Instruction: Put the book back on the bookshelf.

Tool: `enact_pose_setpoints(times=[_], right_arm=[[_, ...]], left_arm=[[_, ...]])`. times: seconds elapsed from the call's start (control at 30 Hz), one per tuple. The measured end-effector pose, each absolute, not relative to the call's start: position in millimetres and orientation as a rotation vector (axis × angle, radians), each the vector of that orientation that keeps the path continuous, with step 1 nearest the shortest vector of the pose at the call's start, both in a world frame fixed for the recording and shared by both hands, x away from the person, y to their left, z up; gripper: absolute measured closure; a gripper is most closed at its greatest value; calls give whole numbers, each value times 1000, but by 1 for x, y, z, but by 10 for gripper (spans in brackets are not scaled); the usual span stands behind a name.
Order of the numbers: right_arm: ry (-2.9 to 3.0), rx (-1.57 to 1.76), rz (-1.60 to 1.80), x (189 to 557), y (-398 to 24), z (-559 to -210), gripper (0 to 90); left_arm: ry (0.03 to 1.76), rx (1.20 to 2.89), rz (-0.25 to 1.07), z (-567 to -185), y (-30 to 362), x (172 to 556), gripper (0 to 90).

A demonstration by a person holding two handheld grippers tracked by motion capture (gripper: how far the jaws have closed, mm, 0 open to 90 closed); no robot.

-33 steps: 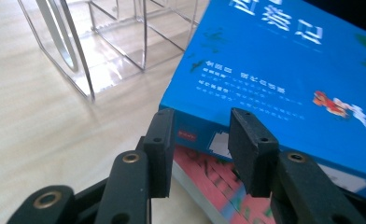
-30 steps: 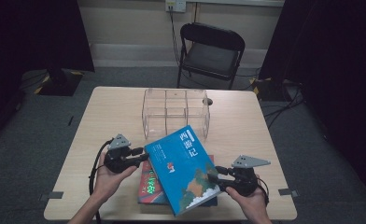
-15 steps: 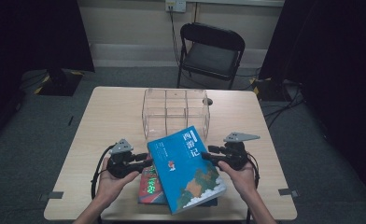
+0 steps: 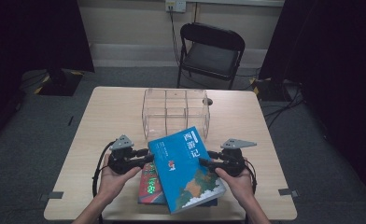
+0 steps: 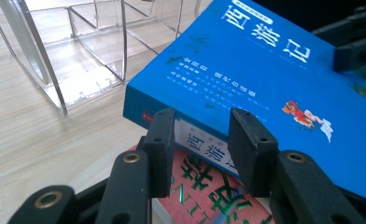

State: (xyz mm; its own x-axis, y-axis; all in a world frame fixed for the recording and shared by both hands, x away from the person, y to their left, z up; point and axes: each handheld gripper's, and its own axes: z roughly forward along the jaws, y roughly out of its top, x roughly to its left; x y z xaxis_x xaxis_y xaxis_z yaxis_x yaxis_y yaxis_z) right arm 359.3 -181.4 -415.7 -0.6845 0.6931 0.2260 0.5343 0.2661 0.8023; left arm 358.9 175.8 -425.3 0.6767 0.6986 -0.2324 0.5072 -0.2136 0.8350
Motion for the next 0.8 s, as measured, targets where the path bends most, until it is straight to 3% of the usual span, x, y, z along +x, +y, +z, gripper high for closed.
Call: enact_pose_setpoints(times=[0.23, 0.3, 0.33, 0.4, 0.67, 0.8], right_arm=[[2350, 1157, 1375, 347, -184, -415, 507], [2351, 1154, 1375, 342, -186, -415, 507], [2351, 1157, 1376, 336, -186, -415, 507], [2347, 1144, 1373, 331, -187, -415, 508], [2361, 1131, 1326, 321, -184, -411, 511], [2348, 1151, 1336, 332, -188, -407, 550]], left_arm=[[960, 1889, 237, -425, 172, 371, 623], [1016, 1950, 341, -430, 166, 376, 629], [1044, 1933, 301, -434, 165, 379, 689], [1069, 1887, 222, -443, 168, 386, 671], [1067, 1895, 214, -444, 168, 390, 628], [986, 1906, 196, -435, 173, 374, 528]])
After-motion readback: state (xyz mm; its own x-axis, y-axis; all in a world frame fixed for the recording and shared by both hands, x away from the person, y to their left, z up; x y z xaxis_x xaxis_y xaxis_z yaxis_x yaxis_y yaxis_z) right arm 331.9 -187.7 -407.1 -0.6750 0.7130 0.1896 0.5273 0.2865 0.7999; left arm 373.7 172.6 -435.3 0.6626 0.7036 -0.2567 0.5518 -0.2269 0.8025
